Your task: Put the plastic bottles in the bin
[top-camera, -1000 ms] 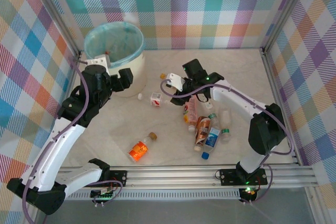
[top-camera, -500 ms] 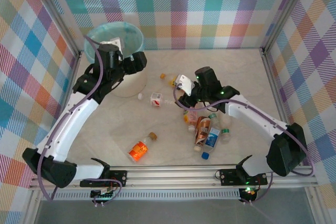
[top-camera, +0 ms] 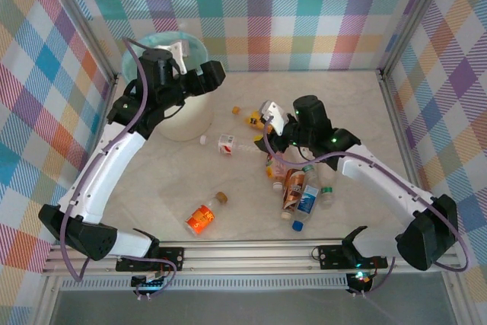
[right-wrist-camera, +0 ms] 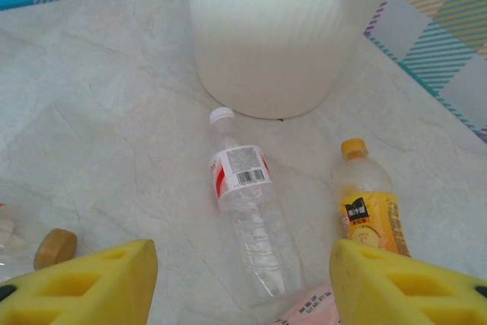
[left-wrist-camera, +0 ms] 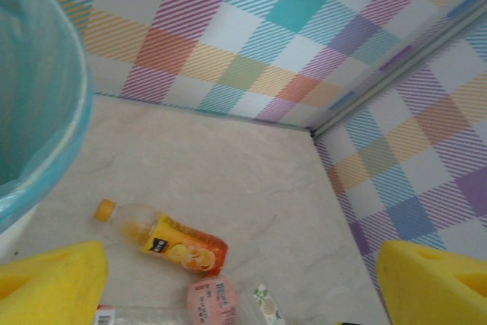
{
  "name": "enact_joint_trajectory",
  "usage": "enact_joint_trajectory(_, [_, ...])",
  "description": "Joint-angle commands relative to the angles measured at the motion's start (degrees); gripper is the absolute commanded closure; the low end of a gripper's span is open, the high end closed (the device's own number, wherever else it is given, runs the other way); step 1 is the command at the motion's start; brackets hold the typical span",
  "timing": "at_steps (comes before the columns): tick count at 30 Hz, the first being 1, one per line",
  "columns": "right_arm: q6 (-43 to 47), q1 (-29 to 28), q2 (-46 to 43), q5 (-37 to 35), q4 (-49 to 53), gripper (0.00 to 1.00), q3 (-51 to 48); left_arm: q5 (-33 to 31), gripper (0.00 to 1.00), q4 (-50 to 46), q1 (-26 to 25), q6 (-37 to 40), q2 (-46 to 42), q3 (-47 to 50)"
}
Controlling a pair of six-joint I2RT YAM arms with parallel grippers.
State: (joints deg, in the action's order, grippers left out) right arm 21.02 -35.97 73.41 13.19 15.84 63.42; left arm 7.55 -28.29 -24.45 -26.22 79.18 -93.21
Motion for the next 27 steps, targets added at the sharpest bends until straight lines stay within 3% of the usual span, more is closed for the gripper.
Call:
enact_joint_trajectory(1, [-2.41,0.37,-2.24,3.19,-2.65,0.39,2.14,4.14,0.09,0.61,0.45,-0.93,-1.45,-1.74])
enact_joint_trajectory(8, [-3.26,0.37,-3.54,3.87,-2.43,0.39,3.18,6.91,0.06,1.46,0.46,-0.84,-3.4,-1.3])
enact_joint_trajectory(14, [-4.44,0.37,-2.98,5.74,-2.63,0.39,4.04,15.67,0.07,3.86,0.02,-1.6,-1.15,-1.07])
enact_joint_trajectory(20, [-3.94,0.37,-2.02,6.06,-3.41,0.38,3.82,11.44,0.07,0.63,-0.25,0.14,-2.42,-0.65])
enact_joint_trajectory(27, [-0.12,0.37,12.81,4.34,8.42,0.11,13.19,4.38,0.07,-2.31,-0.16,0.83,-4.36,0.91])
